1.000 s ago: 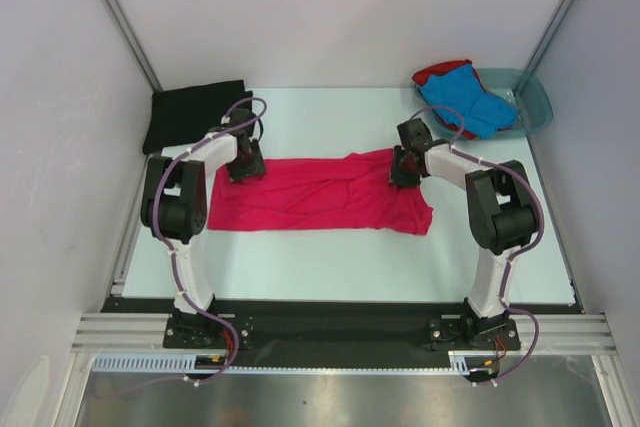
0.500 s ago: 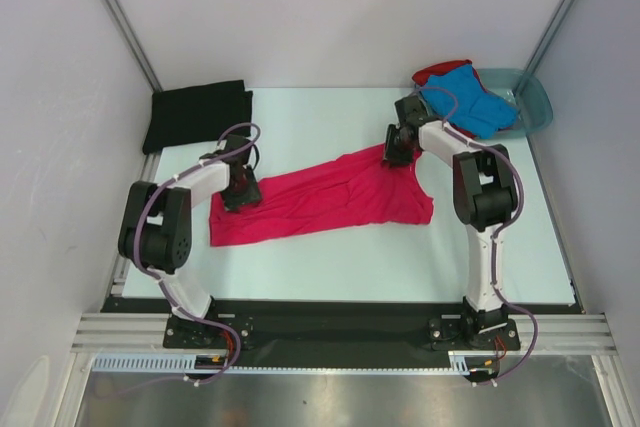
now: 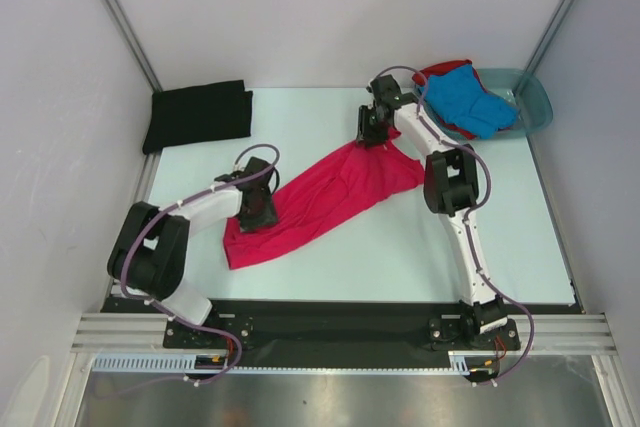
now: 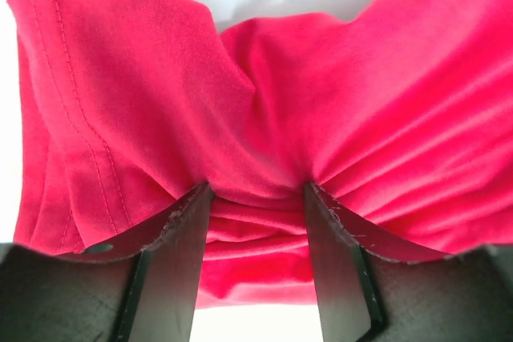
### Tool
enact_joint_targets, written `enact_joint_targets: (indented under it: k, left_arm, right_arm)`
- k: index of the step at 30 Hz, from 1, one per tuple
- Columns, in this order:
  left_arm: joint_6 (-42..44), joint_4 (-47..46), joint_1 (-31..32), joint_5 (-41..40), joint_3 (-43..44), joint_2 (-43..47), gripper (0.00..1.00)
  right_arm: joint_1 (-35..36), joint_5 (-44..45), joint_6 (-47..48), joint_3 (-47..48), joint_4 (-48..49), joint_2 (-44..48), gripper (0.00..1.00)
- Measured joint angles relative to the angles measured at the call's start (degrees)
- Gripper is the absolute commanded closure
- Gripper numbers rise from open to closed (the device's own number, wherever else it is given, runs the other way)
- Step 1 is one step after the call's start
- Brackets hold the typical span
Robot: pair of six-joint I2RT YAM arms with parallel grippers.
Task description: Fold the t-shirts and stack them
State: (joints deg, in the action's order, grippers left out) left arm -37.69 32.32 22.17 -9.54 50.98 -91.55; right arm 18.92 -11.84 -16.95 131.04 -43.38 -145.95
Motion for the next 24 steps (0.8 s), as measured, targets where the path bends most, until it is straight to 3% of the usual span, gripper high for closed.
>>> enact_joint_targets:
  k: [6, 15, 19, 24]
  left_arm:
    - [-4.68, -1.01, 5.53, 3.48, -5.79, 6.03, 0.44]
    - [-12.20, -1.53, 22.69, 10.82, -7.32, 7.54, 0.46]
    - [-12.98, 6.91, 29.64, 5.22, 1.68, 3.65, 0.43]
    - [-13.25, 12.96, 29.57, -4.98, 10.36, 6.43, 0.42]
  right_arm:
    - [0.66, -3.21, 0.50, 11.87, -3.34, -6.64, 0.57]
    - [0.90, -10.80, 1.16, 17.62, -1.57, -10.51, 0.50]
    - [1.09, -11.37, 3.10, 9.92, 3.23, -6.58, 0.50]
    - [1.66, -6.91, 6.19, -15.02, 10.99, 9.88, 0.49]
